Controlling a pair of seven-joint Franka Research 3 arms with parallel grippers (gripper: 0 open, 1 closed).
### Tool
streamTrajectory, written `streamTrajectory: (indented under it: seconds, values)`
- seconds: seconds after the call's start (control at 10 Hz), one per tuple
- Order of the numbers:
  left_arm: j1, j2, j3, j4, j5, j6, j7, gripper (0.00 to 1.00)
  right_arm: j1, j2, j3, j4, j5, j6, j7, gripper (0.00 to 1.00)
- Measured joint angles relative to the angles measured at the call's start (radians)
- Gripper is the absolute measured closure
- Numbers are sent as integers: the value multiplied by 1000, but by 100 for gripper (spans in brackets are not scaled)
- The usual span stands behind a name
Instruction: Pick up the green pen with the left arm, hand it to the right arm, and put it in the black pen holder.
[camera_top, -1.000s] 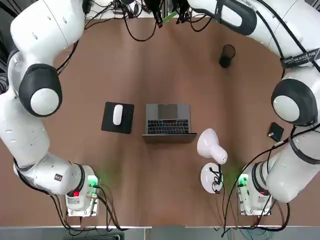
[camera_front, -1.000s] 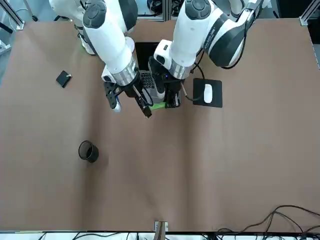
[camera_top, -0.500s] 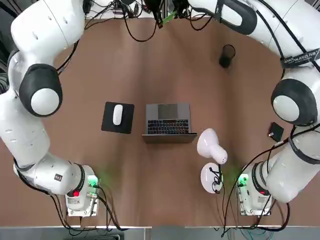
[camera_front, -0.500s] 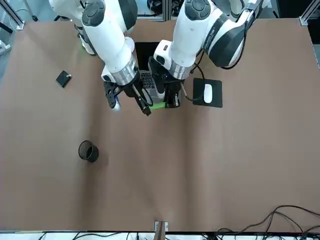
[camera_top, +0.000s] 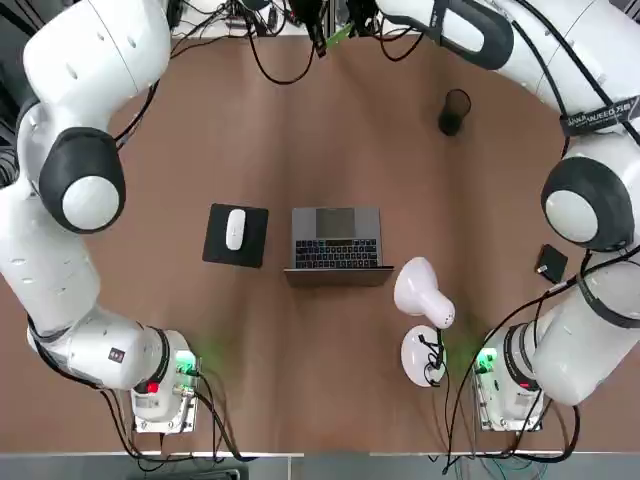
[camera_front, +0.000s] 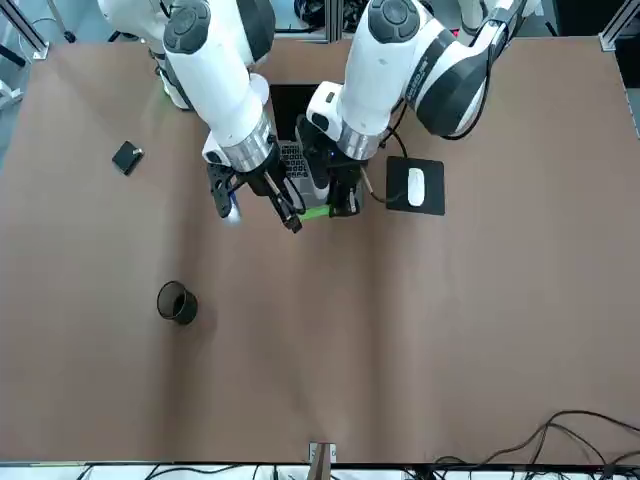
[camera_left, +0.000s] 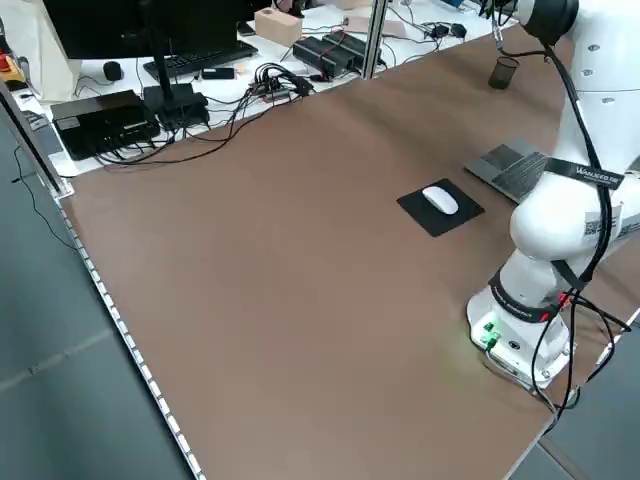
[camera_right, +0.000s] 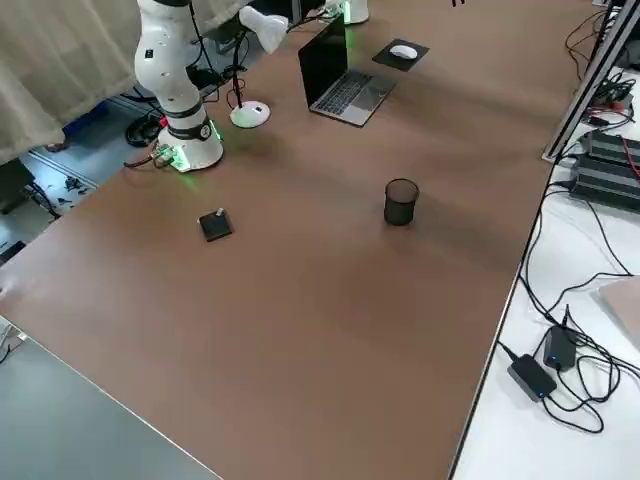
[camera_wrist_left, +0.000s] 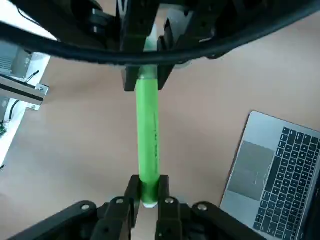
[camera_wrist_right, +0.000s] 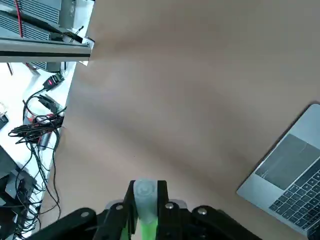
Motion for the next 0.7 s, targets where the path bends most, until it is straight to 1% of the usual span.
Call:
streamTrajectory:
  seconds: [0.1, 0.2, 0.3, 0.4, 0.5, 0.6, 0.7]
  values:
    - [0, 1, 1, 0, 0, 0, -27, 69, 0, 0, -2, 1, -1, -2, -1, 82]
    - [0, 1, 2, 0, 0, 0, -49, 56, -2, 0, -5, 1, -1, -4, -4, 82]
    - [0, 1, 2, 0, 0, 0, -56, 39, -3, 0, -7, 1, -2, -5, -14, 82]
    - [1, 1, 2, 1, 0, -3, -59, 26, -7, 0, -10, 1, -2, -5, -32, 82]
    - [3, -1, 4, 6, 0, -24, -59, 10, -19, 0, -13, 2, -2, -6, -77, 82]
    - [8, -7, 6, 10, 1, -70, -64, 1, -45, 0, -15, 2, -2, -7, -164, 82]
    - [20, -19, 9, 13, 2, -120, -77, 0, -86, 0, -16, 2, 0, -12, -295, 82]
